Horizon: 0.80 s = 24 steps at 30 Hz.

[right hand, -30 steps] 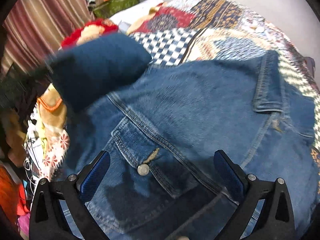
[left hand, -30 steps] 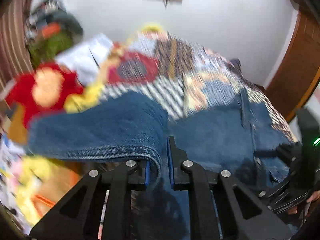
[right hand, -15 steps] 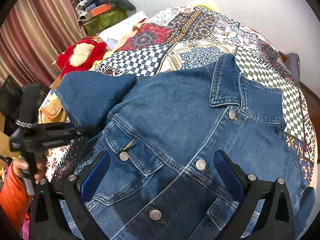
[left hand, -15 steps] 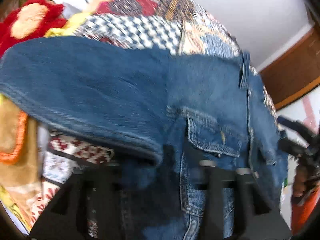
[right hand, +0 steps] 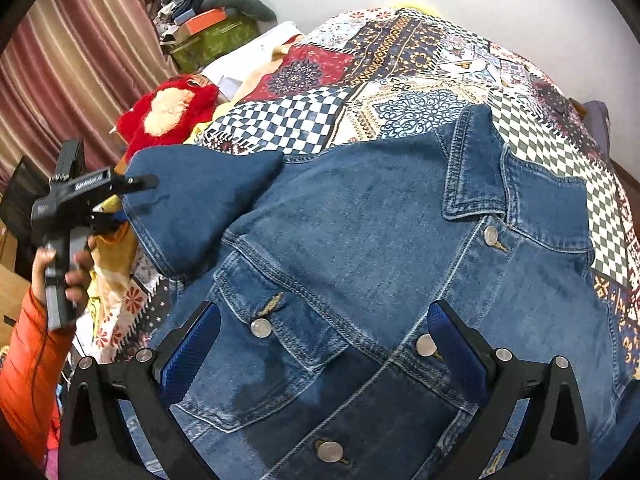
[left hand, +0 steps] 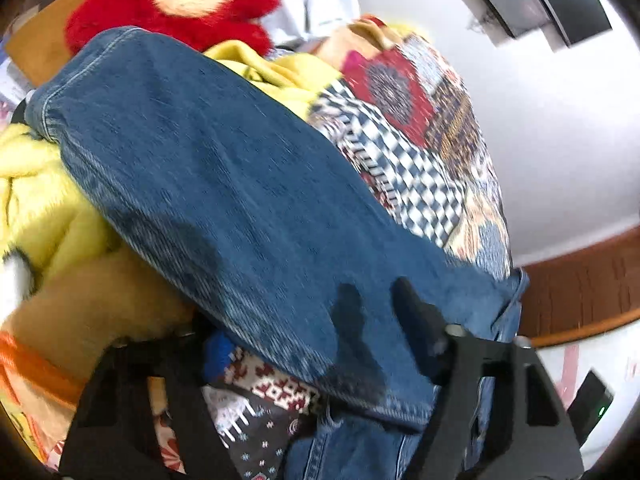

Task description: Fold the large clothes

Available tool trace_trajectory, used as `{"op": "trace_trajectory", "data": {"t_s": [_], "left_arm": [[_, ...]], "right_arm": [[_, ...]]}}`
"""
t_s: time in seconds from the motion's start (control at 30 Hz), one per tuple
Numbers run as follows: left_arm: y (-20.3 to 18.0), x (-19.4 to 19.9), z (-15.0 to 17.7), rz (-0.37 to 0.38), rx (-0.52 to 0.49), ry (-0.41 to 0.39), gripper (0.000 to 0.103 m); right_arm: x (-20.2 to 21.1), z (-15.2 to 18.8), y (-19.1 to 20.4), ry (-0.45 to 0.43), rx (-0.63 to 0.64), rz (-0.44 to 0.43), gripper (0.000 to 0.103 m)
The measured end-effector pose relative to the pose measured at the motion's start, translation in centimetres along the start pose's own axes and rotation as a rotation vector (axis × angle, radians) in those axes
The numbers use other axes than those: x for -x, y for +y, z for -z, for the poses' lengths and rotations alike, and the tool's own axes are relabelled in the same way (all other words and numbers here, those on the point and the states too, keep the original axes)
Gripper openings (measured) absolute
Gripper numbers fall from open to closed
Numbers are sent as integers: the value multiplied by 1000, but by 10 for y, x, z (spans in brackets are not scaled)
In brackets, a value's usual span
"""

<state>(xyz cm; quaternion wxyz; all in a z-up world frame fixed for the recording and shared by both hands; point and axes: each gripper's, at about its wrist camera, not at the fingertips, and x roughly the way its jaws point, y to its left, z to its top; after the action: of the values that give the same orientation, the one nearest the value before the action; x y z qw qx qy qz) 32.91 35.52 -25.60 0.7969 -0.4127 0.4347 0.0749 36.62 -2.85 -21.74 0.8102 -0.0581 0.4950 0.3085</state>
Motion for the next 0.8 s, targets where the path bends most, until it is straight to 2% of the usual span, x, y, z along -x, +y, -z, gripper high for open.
{"op": "trace_trajectory", "data": {"t_s": [0.03, 0.1, 0.13, 0.2, 0.3, 0.4, 0.57, 0.67, 0.8], "left_arm": [[0, 2, -2, -15, -9, -16, 55], [-6, 4, -6, -106, -61, -49, 25], [-13, 6, -5, -168, -103, -67, 20], [-32, 15, 2, -236, -197, -113, 12], [-63, 36, 13, -279, -325, -186, 11], [-112, 63, 28, -242, -462, -256, 10], [-189, 84, 65, -132, -664, -300, 10], [-227, 71, 93, -80, -756, -248, 11], [-254, 22, 134, -54, -833, -105, 11]], "right_arm": [[-1, 1, -2, 1, 4, 11, 103], [-3, 2, -6, 9, 3, 23, 103], [-4, 3, -9, 14, -1, 25, 103], [-4, 6, -15, 20, -16, 28, 103], [-3, 9, -25, 20, -37, 29, 103], [3, 12, -33, 13, -56, 35, 103], [22, 17, -45, -23, -82, 36, 103], [37, 21, -52, -49, -99, 44, 103], [57, 30, -66, -77, -134, 57, 103]]}}
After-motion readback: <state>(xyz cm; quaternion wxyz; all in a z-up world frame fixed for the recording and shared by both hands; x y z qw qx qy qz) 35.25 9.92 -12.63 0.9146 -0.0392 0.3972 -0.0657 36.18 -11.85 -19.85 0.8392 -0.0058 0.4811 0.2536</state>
